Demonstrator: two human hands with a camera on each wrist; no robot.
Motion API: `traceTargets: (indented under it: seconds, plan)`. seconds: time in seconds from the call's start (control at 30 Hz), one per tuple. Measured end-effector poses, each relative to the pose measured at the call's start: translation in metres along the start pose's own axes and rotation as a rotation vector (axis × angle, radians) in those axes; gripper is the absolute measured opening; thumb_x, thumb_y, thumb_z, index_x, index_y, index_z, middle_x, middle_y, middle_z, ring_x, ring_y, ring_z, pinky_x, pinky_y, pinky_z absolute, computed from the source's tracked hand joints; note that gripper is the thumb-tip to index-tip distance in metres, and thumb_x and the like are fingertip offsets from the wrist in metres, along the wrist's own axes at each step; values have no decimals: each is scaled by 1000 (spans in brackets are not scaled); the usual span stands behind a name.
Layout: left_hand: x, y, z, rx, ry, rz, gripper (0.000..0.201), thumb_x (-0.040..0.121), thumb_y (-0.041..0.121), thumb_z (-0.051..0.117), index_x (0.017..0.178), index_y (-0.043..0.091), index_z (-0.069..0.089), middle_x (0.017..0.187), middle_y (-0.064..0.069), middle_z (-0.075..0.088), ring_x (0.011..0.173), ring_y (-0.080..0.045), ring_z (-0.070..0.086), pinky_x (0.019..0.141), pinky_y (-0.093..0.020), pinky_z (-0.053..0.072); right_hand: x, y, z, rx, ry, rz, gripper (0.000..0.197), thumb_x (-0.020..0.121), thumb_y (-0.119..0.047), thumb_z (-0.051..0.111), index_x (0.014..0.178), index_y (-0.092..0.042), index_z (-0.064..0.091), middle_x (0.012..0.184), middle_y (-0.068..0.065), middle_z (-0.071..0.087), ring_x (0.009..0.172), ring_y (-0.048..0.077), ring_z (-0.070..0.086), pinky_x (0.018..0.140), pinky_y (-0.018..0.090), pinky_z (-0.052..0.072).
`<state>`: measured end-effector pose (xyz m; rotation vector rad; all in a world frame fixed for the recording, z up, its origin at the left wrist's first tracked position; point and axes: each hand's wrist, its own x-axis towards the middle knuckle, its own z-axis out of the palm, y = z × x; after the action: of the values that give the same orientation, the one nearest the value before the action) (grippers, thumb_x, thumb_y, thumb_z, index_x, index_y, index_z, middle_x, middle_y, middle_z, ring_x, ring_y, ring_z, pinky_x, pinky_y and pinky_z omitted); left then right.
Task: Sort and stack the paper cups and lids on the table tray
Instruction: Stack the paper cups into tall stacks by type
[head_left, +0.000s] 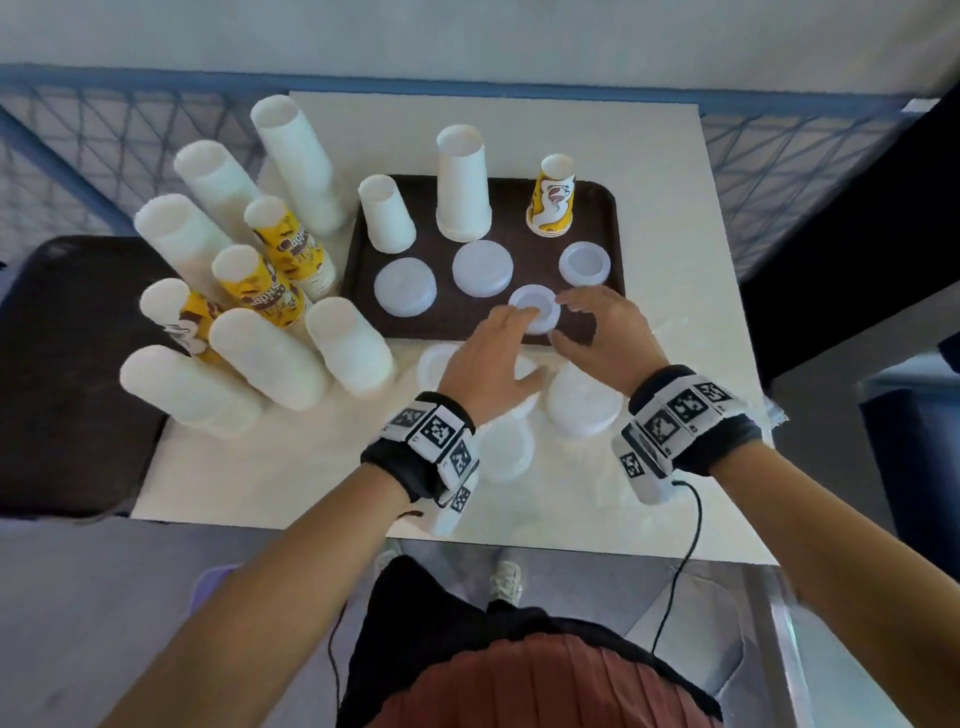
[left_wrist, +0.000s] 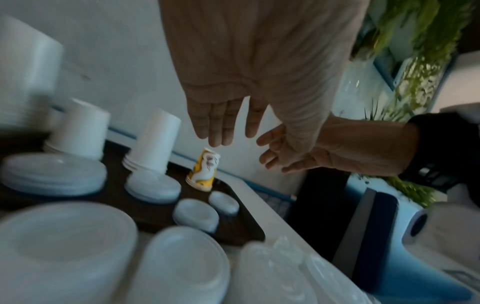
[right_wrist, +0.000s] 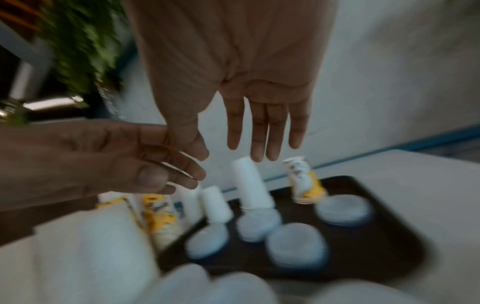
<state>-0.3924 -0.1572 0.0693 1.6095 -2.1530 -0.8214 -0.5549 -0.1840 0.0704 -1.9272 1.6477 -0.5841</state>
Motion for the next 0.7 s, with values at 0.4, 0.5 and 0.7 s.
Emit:
traceTargets:
  seconds: [0.4,0.5,0.7]
  plan:
    - [-77,-103,-120,-18,611,-123,43,80,12,63,121,7,53,117,-12,54,105,-25,54,81,-14,34,37,-138,101,293,-223,-17,75,71,-21,78,134,-16,36,114,8,52,102,22,55,91,39,47]
    - [-85,-132,-128,6,675,-236,49,77,17,63,124,8,48,124,-12,49,115,-25,44,87,-18,34,41,-146,129,275,-264,62,90,69,-21,80,141,-16,25,133,14,44,121,27,47,100,37,41]
    - [-81,-173,-125,165,435,-445,63,80,28,67,133,8,40,135,-15,41,124,-35,38,95,-42,41,53,-153,164,233,-254,148,92,69,-23,80,141,-12,23,137,13,46,125,29,44,100,35,37]
